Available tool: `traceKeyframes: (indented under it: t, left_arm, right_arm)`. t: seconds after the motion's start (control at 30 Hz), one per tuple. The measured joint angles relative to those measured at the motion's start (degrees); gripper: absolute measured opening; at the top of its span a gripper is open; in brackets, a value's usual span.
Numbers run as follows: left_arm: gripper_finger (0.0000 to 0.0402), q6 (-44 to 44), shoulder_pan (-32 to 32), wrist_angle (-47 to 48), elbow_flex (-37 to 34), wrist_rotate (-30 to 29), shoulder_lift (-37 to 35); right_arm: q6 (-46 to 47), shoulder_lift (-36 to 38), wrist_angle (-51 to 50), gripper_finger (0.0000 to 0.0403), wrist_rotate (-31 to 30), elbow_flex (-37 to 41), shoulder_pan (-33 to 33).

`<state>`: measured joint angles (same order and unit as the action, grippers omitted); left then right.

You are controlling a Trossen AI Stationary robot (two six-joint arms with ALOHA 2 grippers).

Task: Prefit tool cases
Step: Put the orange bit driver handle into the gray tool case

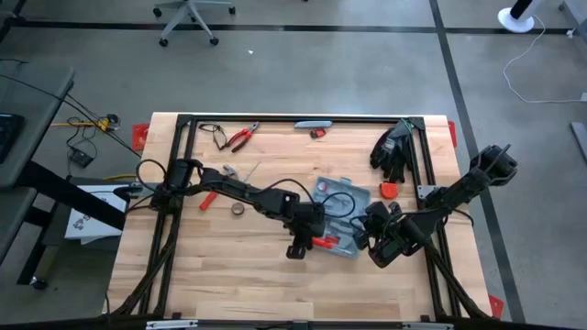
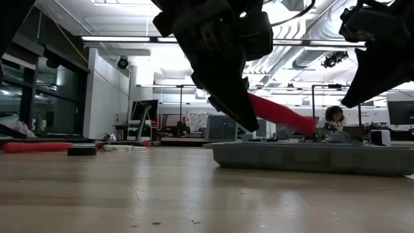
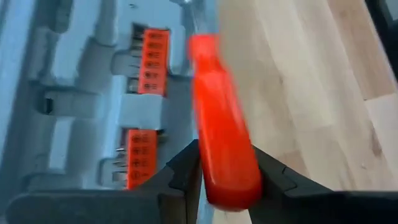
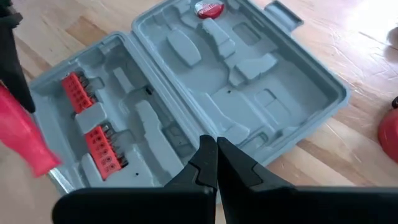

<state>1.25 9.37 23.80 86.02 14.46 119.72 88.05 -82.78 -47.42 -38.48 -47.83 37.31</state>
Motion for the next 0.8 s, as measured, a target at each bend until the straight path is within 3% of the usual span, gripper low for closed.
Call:
traceKeyframes:
  t: [0.4,0.6,0.8]
  left_arm:
    - [0.0082,0.14,-0.08,1.39,0.00,-0.67,0.00]
    - [0.0082,0.05,-0.79,9.76,0.00,0.11,-0.04]
    - [0.0083,0.11,-1.56,14.73,0.04,-0.02,-0.52]
  right_arm:
    - [-0.06,0.00,2.27,0.0000,0.11,0.00,0.23]
    - [-5.74,-1.12,11.55,0.0000,0.28,0.00,0.19]
    - [-9.09,-6.98,21.84,0.0000,3.54,0.00,-1.22]
